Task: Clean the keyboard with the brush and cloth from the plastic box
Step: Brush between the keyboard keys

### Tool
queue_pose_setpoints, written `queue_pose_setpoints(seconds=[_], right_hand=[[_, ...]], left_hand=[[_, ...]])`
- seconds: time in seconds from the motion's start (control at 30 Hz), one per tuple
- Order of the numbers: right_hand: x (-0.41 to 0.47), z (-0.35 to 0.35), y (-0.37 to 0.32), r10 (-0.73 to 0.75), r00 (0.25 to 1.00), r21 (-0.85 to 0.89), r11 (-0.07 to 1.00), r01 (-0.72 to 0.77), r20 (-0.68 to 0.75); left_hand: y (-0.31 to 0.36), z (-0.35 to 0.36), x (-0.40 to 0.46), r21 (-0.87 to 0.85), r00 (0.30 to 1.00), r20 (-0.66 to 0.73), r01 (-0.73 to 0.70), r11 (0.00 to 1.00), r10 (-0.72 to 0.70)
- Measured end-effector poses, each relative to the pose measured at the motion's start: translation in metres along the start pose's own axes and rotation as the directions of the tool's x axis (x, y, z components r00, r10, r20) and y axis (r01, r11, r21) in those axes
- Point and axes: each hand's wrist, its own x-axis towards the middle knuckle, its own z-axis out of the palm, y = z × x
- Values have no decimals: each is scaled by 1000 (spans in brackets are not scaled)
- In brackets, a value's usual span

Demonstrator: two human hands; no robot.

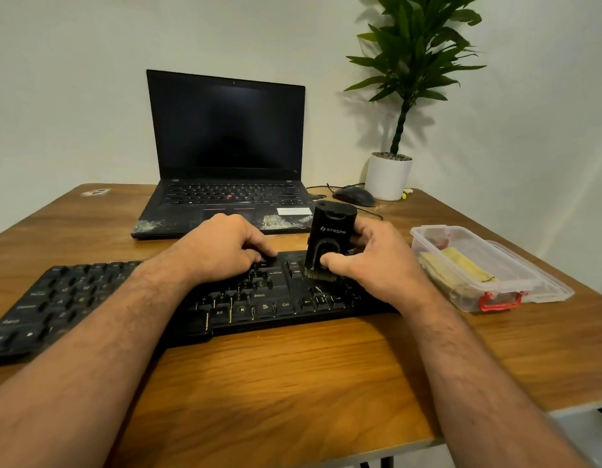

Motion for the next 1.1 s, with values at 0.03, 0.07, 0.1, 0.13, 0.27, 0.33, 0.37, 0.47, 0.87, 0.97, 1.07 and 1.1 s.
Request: queue_pose_setpoints(seconds=[0.03, 0.07, 0.1, 0.13, 0.27, 0.33, 0.37, 0.47, 0.87, 0.97, 1.07, 1.1], right_hand=[[1, 1, 1, 3, 1000, -16, 1000, -3, 0], [3, 2, 2, 5, 1000, -42, 999, -6, -24], [4, 3, 1, 11, 998, -72, 997, -15, -57], [5, 4, 0, 15, 996, -91, 996, -23, -83], [-4, 2, -6, -21, 999, 83, 996, 24, -35], [-12, -1, -9, -49, 999, 126, 991, 47, 15], [-16, -4, -10, -54, 998, 114, 992, 49, 45], [-29, -8, -8, -39, 991, 99, 995, 26, 131], [-25, 0, -7, -41, 999, -12, 999, 40, -32], [-35, 4, -5, -96, 994, 57, 994, 92, 61], [-32, 2, -1, -72, 997, 20, 997, 72, -11], [-31, -1, 0, -45, 998, 11, 999, 46, -53]], left_hand=[[0, 0, 0, -1, 1000, 3, 0, 1000, 0], [1, 0, 0, -1, 1000, 6, 1, 1000, -1], [1, 1, 0, 0, 1000, 7, 3, 1000, -3], [1, 1, 0, 2, 1000, 6, 4, 1000, -4], [0, 0, -1, -14, 1000, 12, 1, 1000, -1], [0, -1, -1, -29, 1000, 20, 0, 1000, 1], [0, -1, -1, -33, 1000, 22, -2, 999, 3], [1, -1, -2, -25, 1000, 18, -6, 1000, 7], [0, 1, -2, -42, 1000, -18, 0, 999, -1], [-1, 2, -1, -39, 1000, -20, -5, 999, 4], [-1, 2, -1, -50, 1000, -19, 3, 999, -4], [-1, 2, -2, -48, 1000, -20, 1, 999, -2]])
